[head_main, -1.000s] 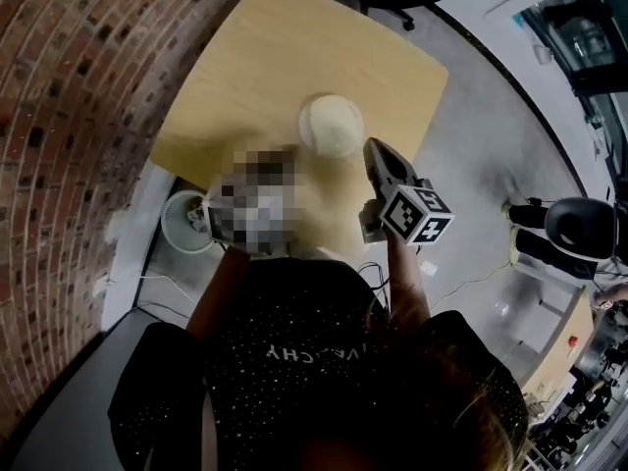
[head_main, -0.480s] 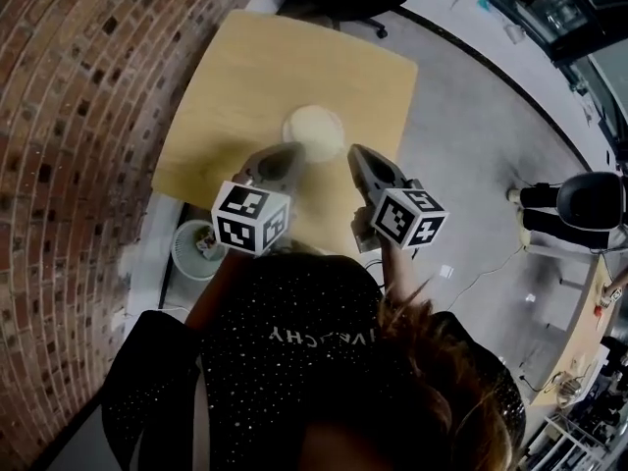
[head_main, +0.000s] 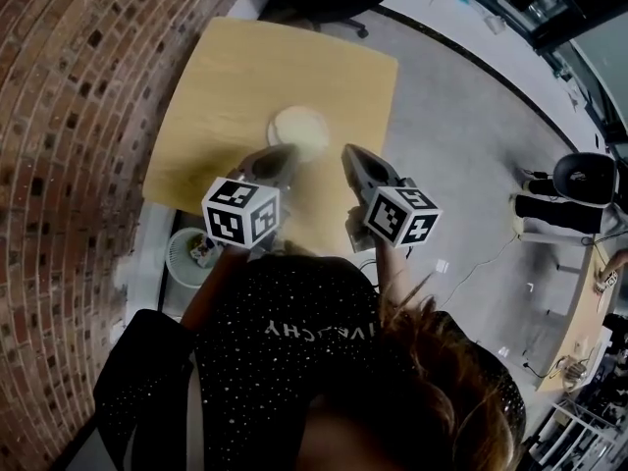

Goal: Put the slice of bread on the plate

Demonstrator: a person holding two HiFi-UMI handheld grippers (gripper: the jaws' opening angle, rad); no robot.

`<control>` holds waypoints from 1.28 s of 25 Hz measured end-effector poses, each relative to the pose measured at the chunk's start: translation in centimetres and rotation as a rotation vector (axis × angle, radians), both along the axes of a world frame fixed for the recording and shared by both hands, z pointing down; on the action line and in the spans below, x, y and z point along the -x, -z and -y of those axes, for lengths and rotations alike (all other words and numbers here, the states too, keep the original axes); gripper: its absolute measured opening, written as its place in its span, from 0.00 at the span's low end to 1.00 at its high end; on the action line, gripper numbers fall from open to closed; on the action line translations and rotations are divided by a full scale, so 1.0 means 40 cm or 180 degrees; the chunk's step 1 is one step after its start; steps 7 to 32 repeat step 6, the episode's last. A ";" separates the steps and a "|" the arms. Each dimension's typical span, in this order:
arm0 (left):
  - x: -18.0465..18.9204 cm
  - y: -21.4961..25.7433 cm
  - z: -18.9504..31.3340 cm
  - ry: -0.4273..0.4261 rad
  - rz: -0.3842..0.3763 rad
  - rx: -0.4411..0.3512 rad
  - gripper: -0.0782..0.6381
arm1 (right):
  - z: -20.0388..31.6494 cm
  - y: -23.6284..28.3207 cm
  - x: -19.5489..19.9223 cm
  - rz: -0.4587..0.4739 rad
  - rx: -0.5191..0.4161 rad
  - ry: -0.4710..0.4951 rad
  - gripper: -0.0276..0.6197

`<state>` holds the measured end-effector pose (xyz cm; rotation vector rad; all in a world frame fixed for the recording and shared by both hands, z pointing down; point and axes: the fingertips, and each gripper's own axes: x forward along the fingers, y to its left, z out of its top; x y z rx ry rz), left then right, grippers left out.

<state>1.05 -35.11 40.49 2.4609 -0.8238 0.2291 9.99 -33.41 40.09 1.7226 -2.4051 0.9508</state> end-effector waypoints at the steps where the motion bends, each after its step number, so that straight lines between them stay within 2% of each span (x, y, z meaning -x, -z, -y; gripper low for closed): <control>1: -0.002 0.000 -0.001 -0.0008 -0.0018 0.0004 0.12 | -0.003 0.000 0.000 -0.0021 0.0003 0.0006 0.06; 6: -0.018 -0.002 0.001 -0.0038 0.0015 -0.0014 0.12 | -0.010 0.004 -0.008 -0.0133 0.0001 0.0029 0.06; 32: -0.018 -0.002 0.001 -0.0038 0.0015 -0.0014 0.12 | -0.010 0.004 -0.008 -0.0133 0.0001 0.0029 0.06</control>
